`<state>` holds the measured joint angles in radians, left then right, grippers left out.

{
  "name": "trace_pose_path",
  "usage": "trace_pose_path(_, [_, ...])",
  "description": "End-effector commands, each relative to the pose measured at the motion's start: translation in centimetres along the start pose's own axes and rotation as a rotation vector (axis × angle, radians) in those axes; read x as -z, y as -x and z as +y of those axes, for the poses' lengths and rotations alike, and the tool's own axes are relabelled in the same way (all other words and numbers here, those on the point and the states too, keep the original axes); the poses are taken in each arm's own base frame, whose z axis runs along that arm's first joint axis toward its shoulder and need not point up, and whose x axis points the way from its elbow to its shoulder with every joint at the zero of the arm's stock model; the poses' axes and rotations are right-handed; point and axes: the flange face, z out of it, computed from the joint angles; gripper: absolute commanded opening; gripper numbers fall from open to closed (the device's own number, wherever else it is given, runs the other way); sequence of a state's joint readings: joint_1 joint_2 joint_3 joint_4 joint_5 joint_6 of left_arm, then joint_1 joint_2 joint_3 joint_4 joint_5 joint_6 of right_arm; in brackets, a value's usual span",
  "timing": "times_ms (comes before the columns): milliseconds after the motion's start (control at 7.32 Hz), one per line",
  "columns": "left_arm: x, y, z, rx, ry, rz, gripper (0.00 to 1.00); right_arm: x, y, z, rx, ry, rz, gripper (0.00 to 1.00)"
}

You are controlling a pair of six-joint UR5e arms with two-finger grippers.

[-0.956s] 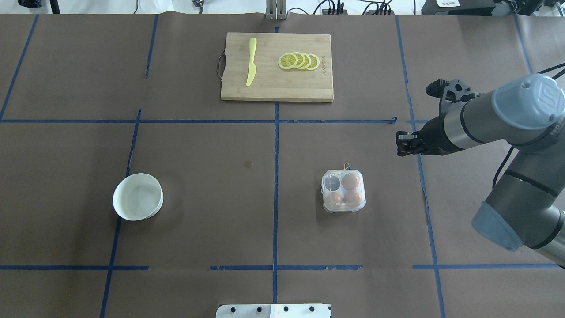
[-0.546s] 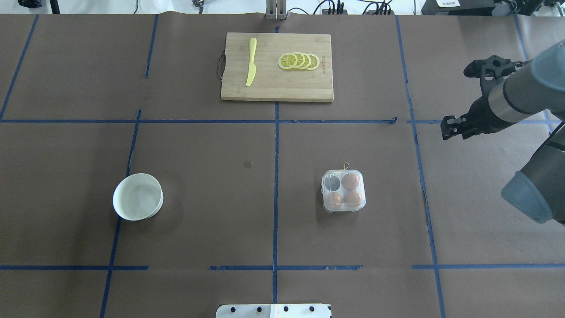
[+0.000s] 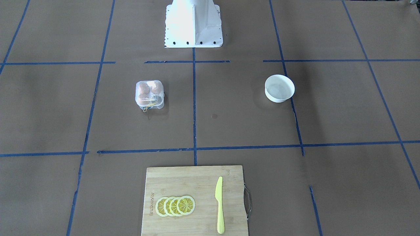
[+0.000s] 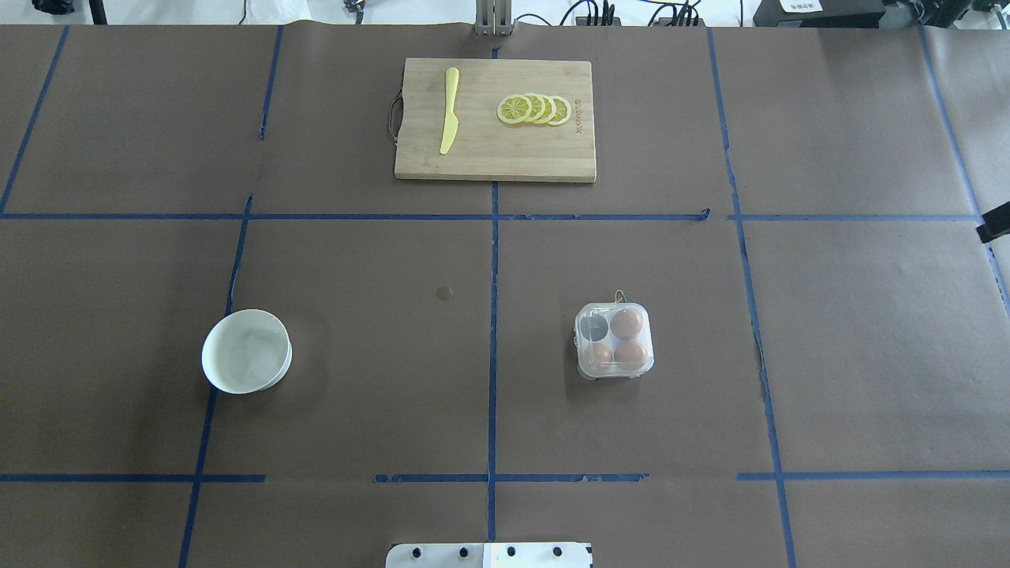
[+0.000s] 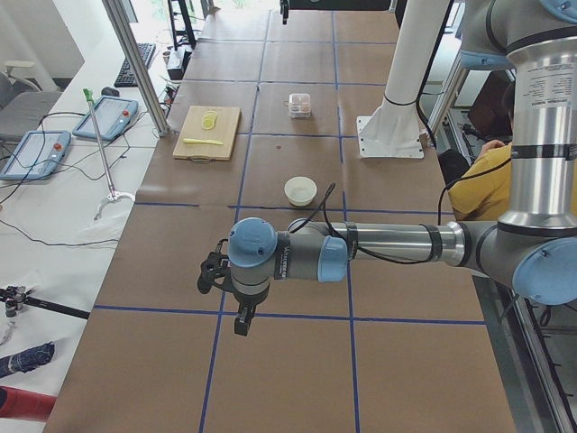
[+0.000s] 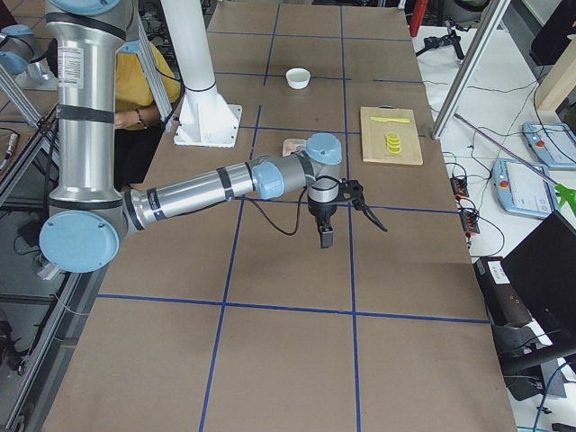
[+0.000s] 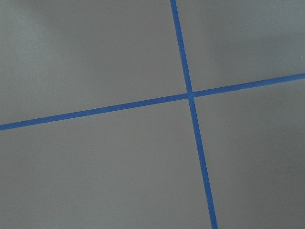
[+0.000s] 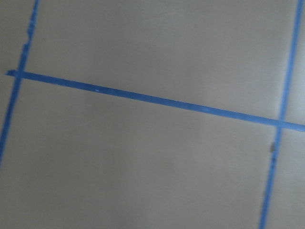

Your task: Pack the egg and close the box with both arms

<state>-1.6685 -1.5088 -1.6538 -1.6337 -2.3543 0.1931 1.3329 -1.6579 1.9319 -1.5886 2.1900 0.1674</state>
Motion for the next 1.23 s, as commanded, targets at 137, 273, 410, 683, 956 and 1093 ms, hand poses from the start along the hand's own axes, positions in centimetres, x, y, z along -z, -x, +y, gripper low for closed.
trace_pose_path(137, [-0.3, 0.1, 0.0, 0.001, 0.005, -0.003, 1.0, 0.8, -9.6, 7.3, -0.135, 0.118, -0.038, 1.0])
trace_pose_path(273, [-0.2, 0.2, 0.1, 0.001, 0.005, -0.01, 1.0, 0.6, -9.8, 7.6, -0.144, 0.125, -0.04, 1.0])
trace_pose_path(410, [-0.3, 0.3, 0.3, 0.003, 0.007, -0.011, 1.0, -0.2, -10.3, 8.1, -0.163, 0.144, -0.043, 1.0])
trace_pose_path(683, [-0.4, 0.2, 0.4, 0.001, 0.009, -0.009, 1.0, -1.4, -11.2, 8.1, -0.154, 0.136, -0.039, 1.0])
trace_pose_path(956, [-0.6, 0.5, 0.8, 0.012, 0.016, -0.011, 1.0, -1.3, -11.1, 7.9, -0.145, 0.133, -0.039, 1.0])
trace_pose_path(1093, [-0.7, 0.5, 0.8, 0.012, 0.018, -0.009, 1.0, -1.3, -11.0, 7.8, -0.142, 0.13, -0.039, 1.0])
